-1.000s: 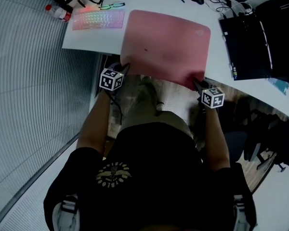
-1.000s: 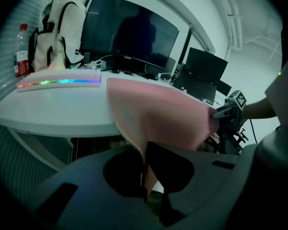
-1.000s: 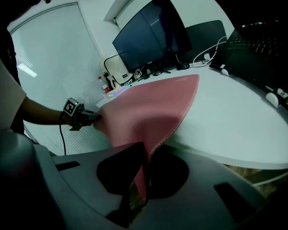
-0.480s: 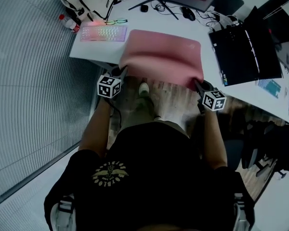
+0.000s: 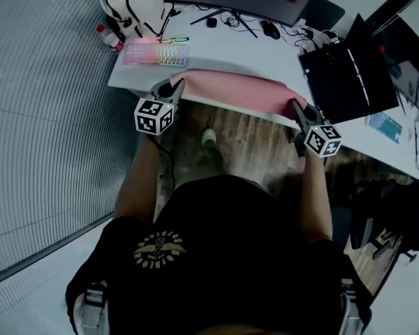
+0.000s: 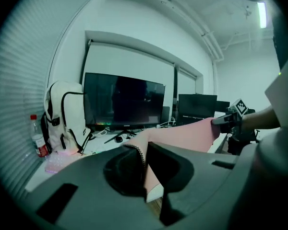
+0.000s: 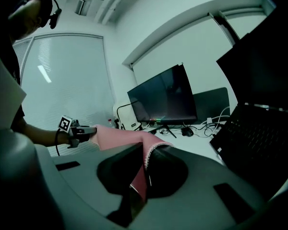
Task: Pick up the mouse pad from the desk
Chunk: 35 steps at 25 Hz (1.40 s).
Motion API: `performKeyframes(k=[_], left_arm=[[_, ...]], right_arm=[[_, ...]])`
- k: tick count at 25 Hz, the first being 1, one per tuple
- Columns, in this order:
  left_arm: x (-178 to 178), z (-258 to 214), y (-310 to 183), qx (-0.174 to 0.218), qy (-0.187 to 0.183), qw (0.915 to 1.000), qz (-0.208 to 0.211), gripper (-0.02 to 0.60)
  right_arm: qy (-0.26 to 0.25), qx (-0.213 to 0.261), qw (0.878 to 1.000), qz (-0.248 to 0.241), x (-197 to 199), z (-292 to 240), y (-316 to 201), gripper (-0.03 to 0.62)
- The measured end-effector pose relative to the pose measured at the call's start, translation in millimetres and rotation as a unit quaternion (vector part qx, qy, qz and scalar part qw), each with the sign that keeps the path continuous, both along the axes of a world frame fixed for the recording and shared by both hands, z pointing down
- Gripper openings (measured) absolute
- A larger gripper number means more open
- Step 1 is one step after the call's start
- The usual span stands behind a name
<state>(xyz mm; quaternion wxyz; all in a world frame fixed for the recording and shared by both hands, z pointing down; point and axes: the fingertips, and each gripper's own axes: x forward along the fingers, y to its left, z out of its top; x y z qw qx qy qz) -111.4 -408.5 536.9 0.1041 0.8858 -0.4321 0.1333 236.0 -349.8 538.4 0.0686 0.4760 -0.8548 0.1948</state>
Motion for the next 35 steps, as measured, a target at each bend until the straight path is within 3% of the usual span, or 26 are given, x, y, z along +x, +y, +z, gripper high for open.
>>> performKeyframes(k=[15, 25, 35], left_arm=[[-8, -127, 14, 0.072, 0.035, 0.9967, -0.016, 0.023], [-13, -214, 19, 0.142, 0.054, 0.9882, -0.019, 0.023], [-19, -281, 27, 0.195, 0.052, 0.9792, -0.021, 0.023]], right_arm=[[-0.025, 0.110, 0.994, -0.016, -9, -135, 14, 0.020], [-0.020, 0.195, 0.980, -0.027, -13, -230, 17, 0.020], [-0.023, 0.242, 0.969, -0.039, -22, -293, 24, 0.021]])
